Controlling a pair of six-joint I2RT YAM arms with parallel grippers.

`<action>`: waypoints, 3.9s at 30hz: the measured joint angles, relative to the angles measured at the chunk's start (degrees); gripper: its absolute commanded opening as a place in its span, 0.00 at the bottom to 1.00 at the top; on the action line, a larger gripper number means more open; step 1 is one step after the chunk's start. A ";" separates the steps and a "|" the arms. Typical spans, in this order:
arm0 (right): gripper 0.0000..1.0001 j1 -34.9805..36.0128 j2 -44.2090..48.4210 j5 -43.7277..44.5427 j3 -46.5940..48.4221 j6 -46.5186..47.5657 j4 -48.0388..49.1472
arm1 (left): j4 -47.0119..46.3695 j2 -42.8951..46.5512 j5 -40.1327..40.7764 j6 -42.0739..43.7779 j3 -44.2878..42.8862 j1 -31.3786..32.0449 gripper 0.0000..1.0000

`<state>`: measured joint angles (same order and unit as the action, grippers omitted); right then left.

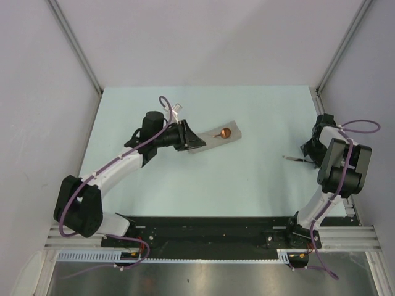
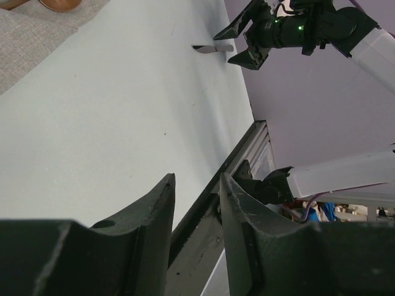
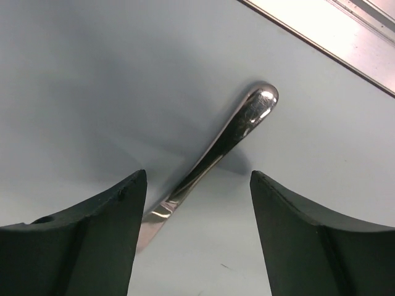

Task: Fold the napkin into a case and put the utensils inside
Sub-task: Pick up the knife from the corner of the board, then pass from the right arm to the left, then pass from the left arm to the right

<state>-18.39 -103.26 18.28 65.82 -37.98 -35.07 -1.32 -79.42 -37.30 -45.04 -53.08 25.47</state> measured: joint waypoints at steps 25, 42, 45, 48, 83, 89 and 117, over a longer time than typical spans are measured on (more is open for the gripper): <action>0.00 15.21 -1.79 -4.74 -0.04 21.75 13.05 | 2.36 -4.90 -0.72 2.27 -1.62 -2.05 0.56; 0.00 42.56 2.99 -30.93 0.59 67.06 17.44 | 2.27 -13.27 -8.31 1.42 -5.31 -4.74 0.56; 0.00 46.95 5.73 -33.70 0.15 72.17 16.72 | 2.03 -18.25 -11.02 1.07 -7.32 -4.87 0.56; 0.00 50.25 8.98 -35.95 -1.49 76.11 16.24 | 2.56 -22.56 -12.94 1.20 -8.46 -4.87 0.58; 0.52 56.28 15.21 -40.83 -7.30 82.07 15.67 | -10.27 -27.85 -22.69 -3.72 -2.36 -0.74 0.00; 1.00 51.01 16.31 -37.05 -7.80 64.41 19.43 | -17.22 -23.56 -18.08 -6.60 3.89 -2.47 0.00; 0.67 37.13 22.77 -36.68 -12.28 -13.18 38.49 | -38.64 -4.90 7.17 -5.99 16.44 0.15 0.00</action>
<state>18.74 -80.49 -18.39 53.54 -51.16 3.42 -39.97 -84.31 -30.13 -51.03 -36.64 25.63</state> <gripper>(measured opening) 0.752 0.039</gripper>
